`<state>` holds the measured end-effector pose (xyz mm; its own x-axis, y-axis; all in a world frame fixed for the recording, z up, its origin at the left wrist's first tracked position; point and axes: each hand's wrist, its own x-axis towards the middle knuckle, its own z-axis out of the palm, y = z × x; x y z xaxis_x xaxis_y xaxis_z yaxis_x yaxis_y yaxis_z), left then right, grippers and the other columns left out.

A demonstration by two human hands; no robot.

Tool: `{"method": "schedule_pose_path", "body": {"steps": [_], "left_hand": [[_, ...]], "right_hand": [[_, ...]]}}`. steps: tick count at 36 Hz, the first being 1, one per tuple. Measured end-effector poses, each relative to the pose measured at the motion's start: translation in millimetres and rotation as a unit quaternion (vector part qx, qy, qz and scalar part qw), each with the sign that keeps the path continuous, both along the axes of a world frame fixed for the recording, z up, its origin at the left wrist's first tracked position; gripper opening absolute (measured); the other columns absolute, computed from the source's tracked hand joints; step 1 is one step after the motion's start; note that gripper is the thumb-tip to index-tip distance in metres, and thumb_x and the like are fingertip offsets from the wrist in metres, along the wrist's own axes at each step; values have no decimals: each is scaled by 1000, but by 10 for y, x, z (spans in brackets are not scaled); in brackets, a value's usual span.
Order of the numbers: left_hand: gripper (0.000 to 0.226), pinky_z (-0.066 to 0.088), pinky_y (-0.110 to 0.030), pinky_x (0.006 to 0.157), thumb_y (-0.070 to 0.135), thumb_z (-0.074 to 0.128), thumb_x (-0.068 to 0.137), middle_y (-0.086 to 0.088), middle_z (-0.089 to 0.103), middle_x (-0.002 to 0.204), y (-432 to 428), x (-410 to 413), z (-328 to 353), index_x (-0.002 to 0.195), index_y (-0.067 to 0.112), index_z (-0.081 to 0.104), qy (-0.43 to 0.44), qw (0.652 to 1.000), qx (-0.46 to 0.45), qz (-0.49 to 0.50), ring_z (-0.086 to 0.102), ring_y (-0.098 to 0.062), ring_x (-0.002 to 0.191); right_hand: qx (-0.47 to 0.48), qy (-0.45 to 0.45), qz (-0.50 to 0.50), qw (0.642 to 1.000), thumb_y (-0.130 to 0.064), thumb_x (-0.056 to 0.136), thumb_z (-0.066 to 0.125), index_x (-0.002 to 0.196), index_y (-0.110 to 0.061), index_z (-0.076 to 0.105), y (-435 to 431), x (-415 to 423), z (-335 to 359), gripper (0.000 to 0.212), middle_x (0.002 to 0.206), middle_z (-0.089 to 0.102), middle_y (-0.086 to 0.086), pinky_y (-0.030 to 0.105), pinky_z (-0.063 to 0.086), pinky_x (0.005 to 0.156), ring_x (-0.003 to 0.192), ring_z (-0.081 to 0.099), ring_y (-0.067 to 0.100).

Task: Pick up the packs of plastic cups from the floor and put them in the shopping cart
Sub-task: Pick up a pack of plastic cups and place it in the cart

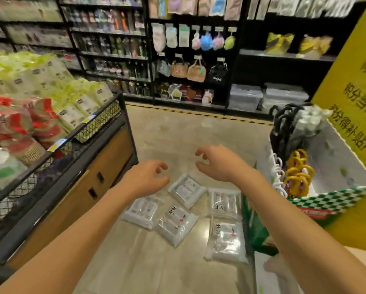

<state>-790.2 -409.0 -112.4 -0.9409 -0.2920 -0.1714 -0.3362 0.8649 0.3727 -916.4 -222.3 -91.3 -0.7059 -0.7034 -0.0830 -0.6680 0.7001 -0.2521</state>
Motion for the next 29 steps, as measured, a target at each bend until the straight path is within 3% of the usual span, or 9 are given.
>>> {"method": "schedule_pose_path", "body": {"steps": [4,9,17,20,25,29], "left_hand": [[41,51,-36,91,45,54,93,5,65,121,-327,-355,-154,131,29,58,4,1000,15,-21,61,-16,107],[41,44,-28,80,39,56,94,1,64,122,-714,-800,-424,131,24,58,8,998,61,-16,59,-15,103],[41,50,-37,93,36,59,91,1,67,113,-1051,-1505,-996,129,22,63,10,993,111,38,61,-21,107],[39,50,-41,95,35,58,92,1,65,111,-1149,-1766,-1362,129,23,61,13,988,133,73,60,-21,108],[44,46,-32,88,35,58,92,4,57,108,-1303,-2212,-2197,134,21,56,18,973,166,162,57,-16,100],[47,49,-37,93,36,59,89,3,60,116,-1400,-2428,-3193,135,28,52,23,950,196,241,61,-19,105]], "right_hand": [[3,-12,-31,999,-46,95,52,132,-28,54,-249,-308,-112,41,123,64,0,48,54,88,109,61,25],[19,-20,-54,998,-44,97,50,135,-29,53,-521,-701,-326,41,125,64,1,45,54,88,111,61,26],[36,-64,-38,997,-42,98,51,137,-28,51,-908,-1455,-947,41,127,65,0,46,54,91,111,62,23],[36,-82,-21,996,-38,99,51,138,-25,51,-1107,-1839,-1323,41,127,65,4,47,53,92,110,63,24],[30,-109,16,993,-34,99,53,141,-21,50,-1449,-2494,-2221,43,129,62,9,46,51,93,110,63,29],[28,-123,29,992,-41,97,51,140,-30,45,-1615,-2851,-3261,45,130,61,7,48,52,91,113,61,29]]}}
